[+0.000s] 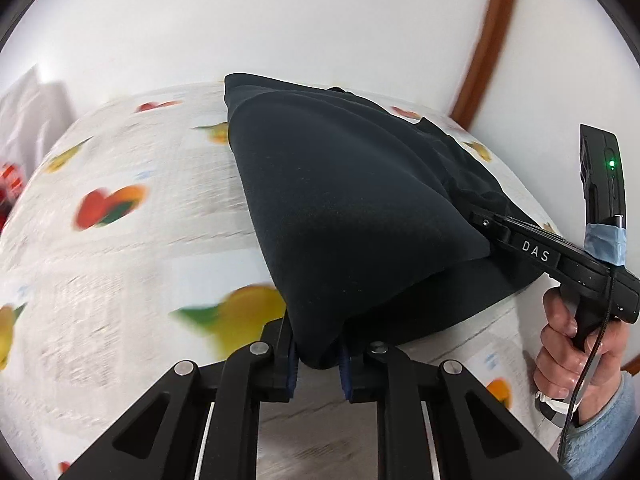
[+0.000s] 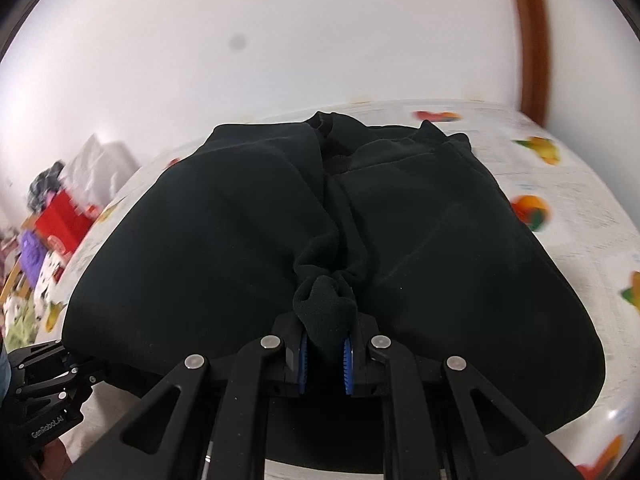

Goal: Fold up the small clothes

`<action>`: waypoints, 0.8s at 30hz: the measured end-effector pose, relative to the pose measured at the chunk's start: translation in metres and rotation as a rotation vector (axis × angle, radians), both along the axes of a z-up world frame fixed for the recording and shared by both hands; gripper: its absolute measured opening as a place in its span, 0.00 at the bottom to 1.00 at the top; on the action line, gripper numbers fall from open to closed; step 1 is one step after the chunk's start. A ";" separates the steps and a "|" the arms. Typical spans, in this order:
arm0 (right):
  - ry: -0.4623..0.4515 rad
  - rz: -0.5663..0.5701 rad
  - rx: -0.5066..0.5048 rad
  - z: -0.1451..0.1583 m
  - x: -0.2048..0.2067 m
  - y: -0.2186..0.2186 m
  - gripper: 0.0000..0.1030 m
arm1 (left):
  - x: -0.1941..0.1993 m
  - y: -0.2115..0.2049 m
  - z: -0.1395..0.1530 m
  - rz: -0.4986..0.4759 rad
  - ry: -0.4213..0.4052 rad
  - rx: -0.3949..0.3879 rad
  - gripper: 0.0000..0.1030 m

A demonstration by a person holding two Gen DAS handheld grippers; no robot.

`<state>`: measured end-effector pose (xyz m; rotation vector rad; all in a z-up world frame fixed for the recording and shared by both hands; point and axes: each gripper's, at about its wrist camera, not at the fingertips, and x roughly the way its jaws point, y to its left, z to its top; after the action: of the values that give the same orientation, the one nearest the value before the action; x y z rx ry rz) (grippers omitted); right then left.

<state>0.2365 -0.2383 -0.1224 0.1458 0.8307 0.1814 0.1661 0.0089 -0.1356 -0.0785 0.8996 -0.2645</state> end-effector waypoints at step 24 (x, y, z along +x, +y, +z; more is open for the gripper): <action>0.009 0.060 0.140 -0.001 0.001 0.078 0.39 | -0.020 0.041 -0.010 0.036 0.006 0.043 0.56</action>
<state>0.2373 -0.1605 -0.1232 0.2531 0.8320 0.2960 0.1456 0.0495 -0.1460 -0.0558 0.9089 -0.2114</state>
